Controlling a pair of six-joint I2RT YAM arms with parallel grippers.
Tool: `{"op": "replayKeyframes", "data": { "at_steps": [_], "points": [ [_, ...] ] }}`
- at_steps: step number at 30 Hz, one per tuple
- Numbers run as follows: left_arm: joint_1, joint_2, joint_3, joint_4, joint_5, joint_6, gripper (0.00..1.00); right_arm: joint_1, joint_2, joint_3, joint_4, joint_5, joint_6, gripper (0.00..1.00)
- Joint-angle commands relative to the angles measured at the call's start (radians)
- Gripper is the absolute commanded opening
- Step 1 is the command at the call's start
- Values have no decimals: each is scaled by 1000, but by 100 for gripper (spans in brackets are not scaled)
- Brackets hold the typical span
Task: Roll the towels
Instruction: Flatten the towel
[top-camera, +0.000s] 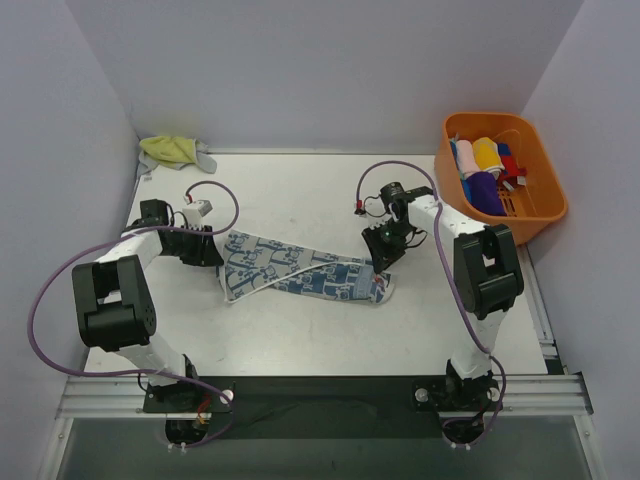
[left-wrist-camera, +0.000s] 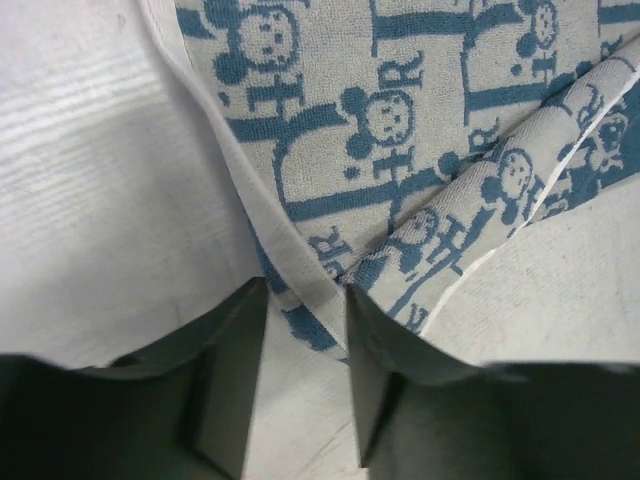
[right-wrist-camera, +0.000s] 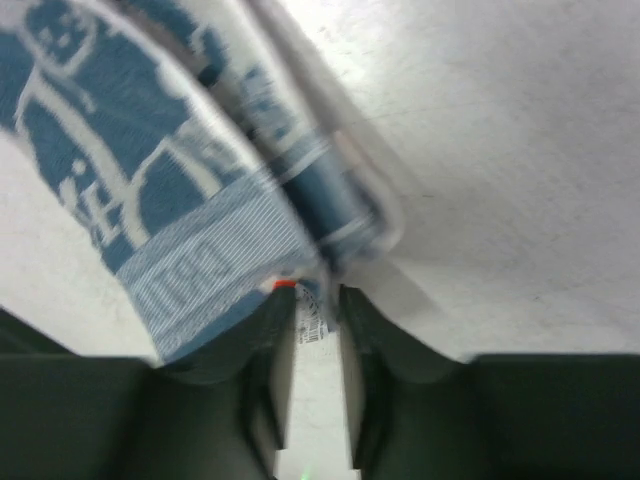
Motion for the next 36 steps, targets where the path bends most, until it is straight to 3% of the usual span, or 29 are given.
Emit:
{"op": "replayKeyframes", "data": {
  "at_steps": [1,2,3,5,6,14,20,36],
  "points": [
    [2,15,75,-39,-5,64,52,10,-30,41,-204,-114,-171,29],
    [2,23,87,-76,-7,76,55,13,-41,42,-244,-140,-204,43],
    [2,26,96,-87,-9,94,59,10,-68,41,-279,-171,-221,50],
    [3,23,128,-105,-7,108,71,-4,-95,38,-290,-185,-232,62],
    [3,25,138,-104,-9,113,73,-25,-110,44,-292,-185,-229,63],
    [-65,112,292,-53,-81,124,76,-96,-26,163,-184,-22,-40,40],
    [-122,167,320,-41,-143,162,75,-84,49,186,-126,56,3,37],
    [-170,305,412,31,-283,113,79,-6,178,165,-97,21,32,41]
  ]
}}
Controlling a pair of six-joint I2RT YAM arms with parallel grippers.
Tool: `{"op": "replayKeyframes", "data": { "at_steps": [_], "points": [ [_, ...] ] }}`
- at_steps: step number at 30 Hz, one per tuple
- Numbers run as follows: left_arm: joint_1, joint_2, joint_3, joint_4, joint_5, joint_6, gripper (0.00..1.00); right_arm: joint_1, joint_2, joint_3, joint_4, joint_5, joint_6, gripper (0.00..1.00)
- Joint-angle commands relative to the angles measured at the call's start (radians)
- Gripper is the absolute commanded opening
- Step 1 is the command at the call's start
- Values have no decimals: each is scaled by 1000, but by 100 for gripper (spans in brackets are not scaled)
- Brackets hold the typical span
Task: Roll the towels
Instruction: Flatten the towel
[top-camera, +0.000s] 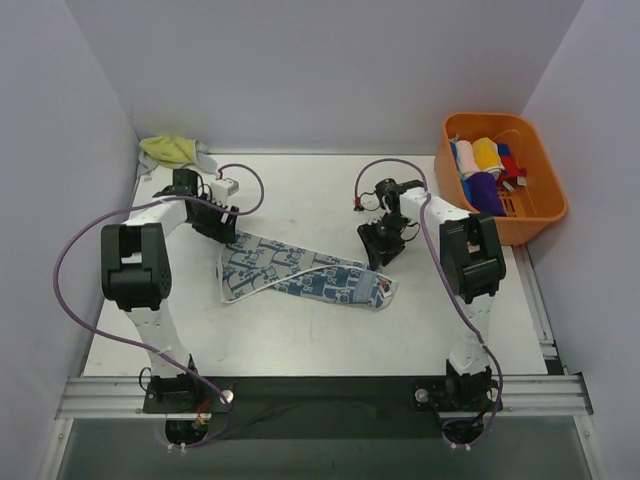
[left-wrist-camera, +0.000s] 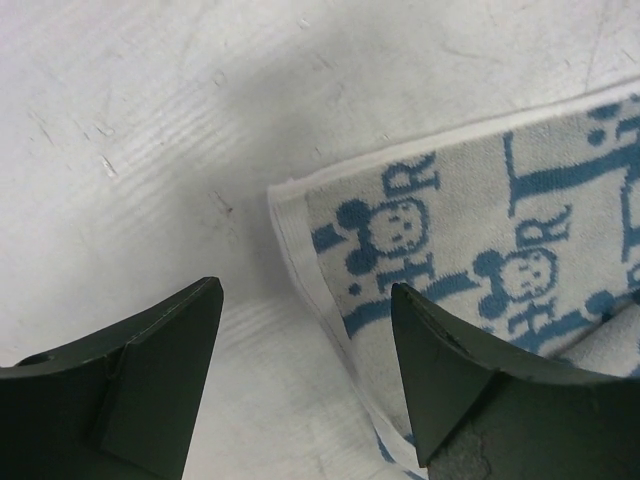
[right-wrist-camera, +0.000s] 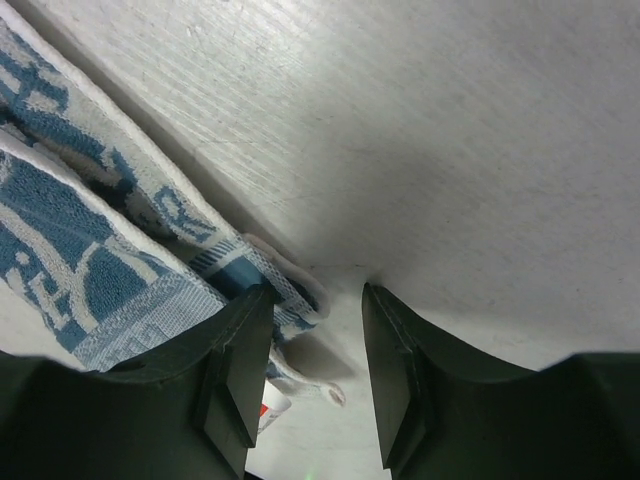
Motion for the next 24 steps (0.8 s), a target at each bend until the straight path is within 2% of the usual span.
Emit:
{"op": "replayKeyframes", "data": {
  "at_steps": [1,3,5,6,7,8,9,12,13,15,16,20,24],
  "points": [
    [-15,28,58,64,-58,-20,79,18,7,-3,-28,-13,9,40],
    [-18,41,62,81,-61,-28,78,21,7,-7,-30,-17,3,36],
    [-19,58,64,111,-62,-42,76,22,13,-6,-31,-21,1,25],
    [-18,64,75,119,-59,-50,73,22,15,-6,-33,-24,1,20],
    [-19,80,81,128,-55,-54,71,22,18,-1,-32,-25,3,9],
    [-48,90,90,127,-40,-71,68,21,13,0,-36,-28,3,4],
    [-50,97,107,125,-29,-77,61,21,7,2,-39,-27,4,0],
    [-50,103,122,107,17,-96,47,10,-39,-3,-42,-27,0,0],
    [-48,86,121,104,23,-99,36,5,-53,-4,-42,-24,-2,0],
    [-44,60,118,102,63,-111,26,-10,-108,-6,-44,-13,-2,0],
    [-41,23,110,104,77,-114,17,-16,-128,-4,-44,-8,-3,0],
    [-31,-76,90,98,126,-137,0,-39,-259,-3,-44,15,-11,0],
    [2,-182,66,75,192,-146,0,-53,-369,-19,-47,35,-17,0]
  ]
}}
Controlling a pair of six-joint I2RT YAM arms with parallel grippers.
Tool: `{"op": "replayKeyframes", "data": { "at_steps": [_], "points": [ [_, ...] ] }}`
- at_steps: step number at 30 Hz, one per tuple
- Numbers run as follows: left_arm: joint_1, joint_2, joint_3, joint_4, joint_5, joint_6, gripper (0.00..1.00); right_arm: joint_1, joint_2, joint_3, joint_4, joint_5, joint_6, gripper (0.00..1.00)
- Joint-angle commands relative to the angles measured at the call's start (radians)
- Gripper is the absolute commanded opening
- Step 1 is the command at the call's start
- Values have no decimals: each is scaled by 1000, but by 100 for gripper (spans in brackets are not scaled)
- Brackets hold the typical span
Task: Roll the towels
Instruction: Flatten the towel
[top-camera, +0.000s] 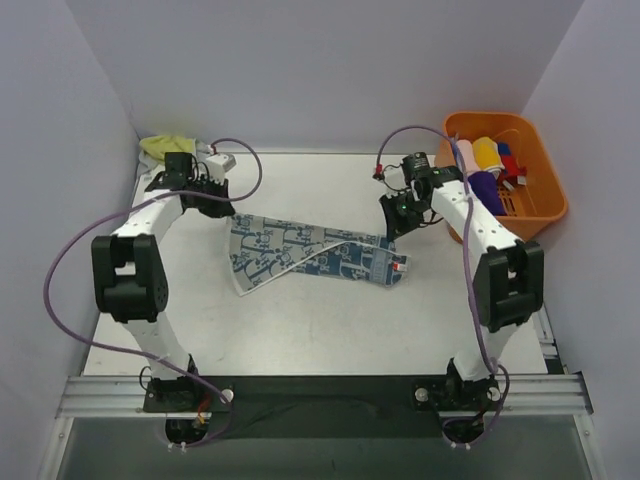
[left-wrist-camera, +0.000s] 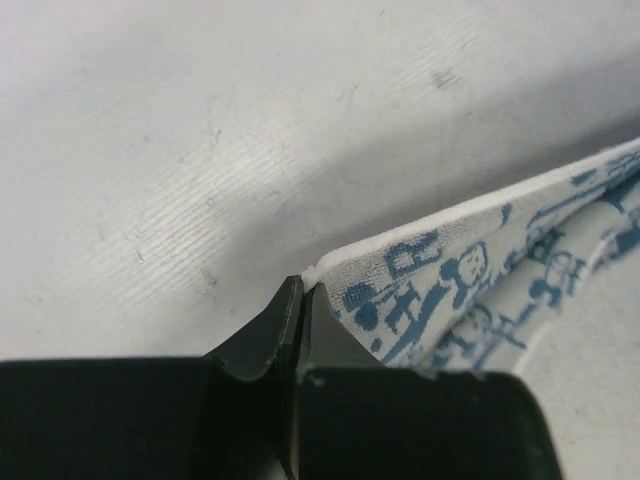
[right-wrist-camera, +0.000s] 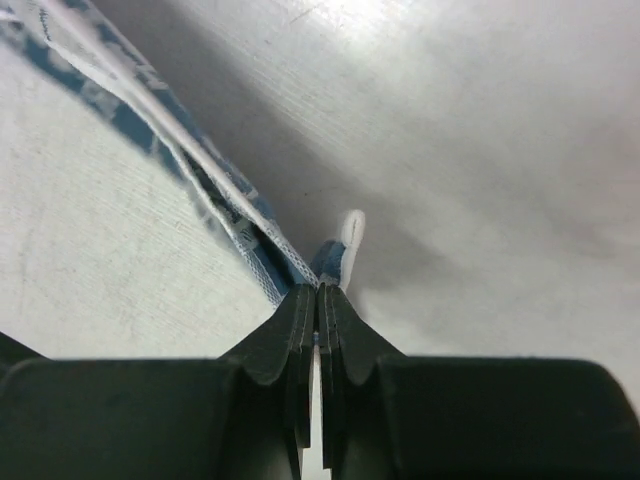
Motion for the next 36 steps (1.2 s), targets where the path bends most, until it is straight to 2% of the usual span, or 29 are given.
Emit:
{"op": "replayKeyframes", "data": {
  "at_steps": [1,6,12,16,20,22,27,31,36],
  "points": [
    [32,-187,-7,-5,127,-18,0,-9,-142,-17,-48,53,-22,0],
    [64,-363,-93,-8,221,-35,0,-14,-326,-67,-66,98,-62,0],
    [136,-633,-203,-117,363,-3,0,-15,-591,-162,-124,135,-103,0],
    [150,-845,-272,-209,397,-3,0,-15,-780,-219,-172,141,-93,0],
    [153,-951,-295,-235,377,-91,0,-26,-831,-233,-212,142,-97,0],
    [152,-956,-295,-226,357,-148,0,-26,-816,-239,-204,155,-106,0],
    [150,-827,-308,-154,219,-184,0,-17,-586,-201,-146,161,-62,0],
    [150,-617,-334,-47,175,-168,0,14,-344,-152,-11,210,-34,0],
    [144,-358,-335,203,126,-214,0,40,-64,-26,89,257,-19,0]
  ]
}}
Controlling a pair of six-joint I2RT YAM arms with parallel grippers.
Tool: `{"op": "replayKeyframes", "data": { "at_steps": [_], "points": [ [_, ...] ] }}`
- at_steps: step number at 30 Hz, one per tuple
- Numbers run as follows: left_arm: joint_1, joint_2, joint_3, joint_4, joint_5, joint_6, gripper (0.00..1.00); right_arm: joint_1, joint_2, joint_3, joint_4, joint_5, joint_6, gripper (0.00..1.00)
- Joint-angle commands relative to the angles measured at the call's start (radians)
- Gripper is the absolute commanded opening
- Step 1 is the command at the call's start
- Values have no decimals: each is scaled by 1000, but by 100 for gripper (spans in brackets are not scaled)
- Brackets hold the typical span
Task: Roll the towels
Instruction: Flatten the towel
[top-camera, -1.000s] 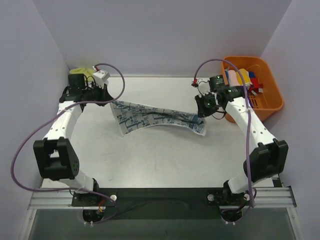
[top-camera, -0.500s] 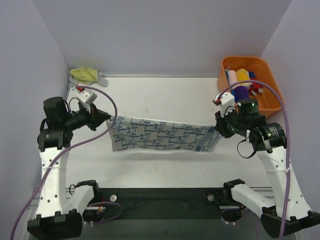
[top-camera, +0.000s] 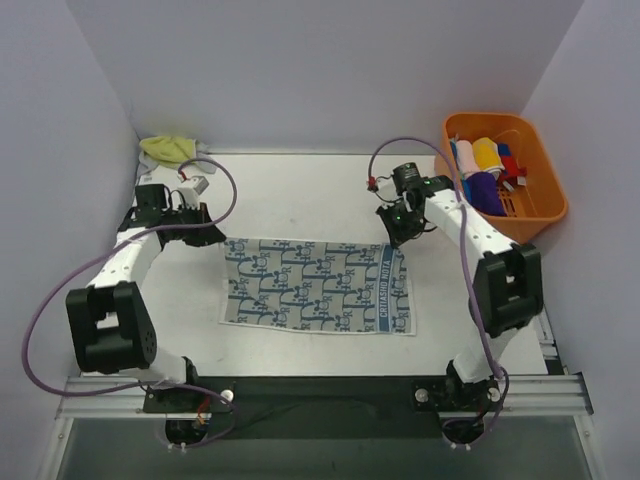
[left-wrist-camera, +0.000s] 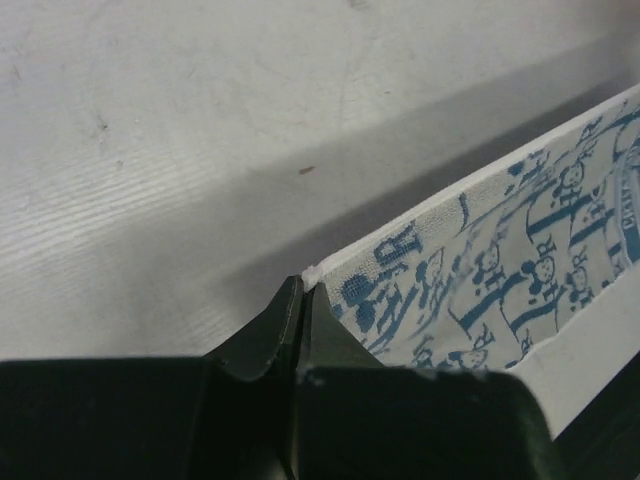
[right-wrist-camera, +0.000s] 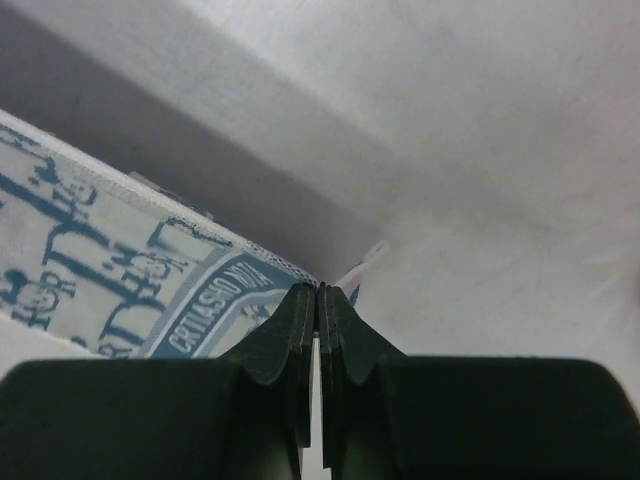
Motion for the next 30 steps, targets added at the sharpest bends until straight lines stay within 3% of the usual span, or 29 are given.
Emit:
{"op": "replayKeyframes", "data": {
  "at_steps": [1,2,3,5,7,8,10,13,14,17,23,26,30],
  "points": [
    [6,128,46,221,-91,-29,0,11,172,160,55,95,20,1],
    [4,174,69,234,-99,-30,0,11,212,189,54,95,22,7],
    [4,257,94,235,-125,-27,11,11,246,223,54,99,26,25],
    [9,332,189,222,-155,-29,34,8,308,290,52,107,37,52],
    [12,417,261,165,-189,-21,51,2,306,312,51,116,42,62],
    [18,435,319,140,-189,-15,55,-1,299,321,49,119,37,64],
    [24,445,347,91,-179,2,59,-20,264,319,45,119,33,64],
    [24,373,310,73,-150,30,60,-38,216,285,13,61,46,50],
    [23,347,277,33,-118,42,57,-38,204,270,-3,37,57,37],
    [12,236,215,-88,-13,180,52,-35,129,149,-78,-97,66,26],
    [-26,55,10,-471,-62,555,40,19,-16,-164,-170,-162,10,18],
    [-40,9,-87,-509,-114,642,33,54,-54,-264,-159,-142,-6,16],
    [-97,-31,-176,-446,-183,636,32,78,-31,-287,-114,-103,13,13]
  ]
}}
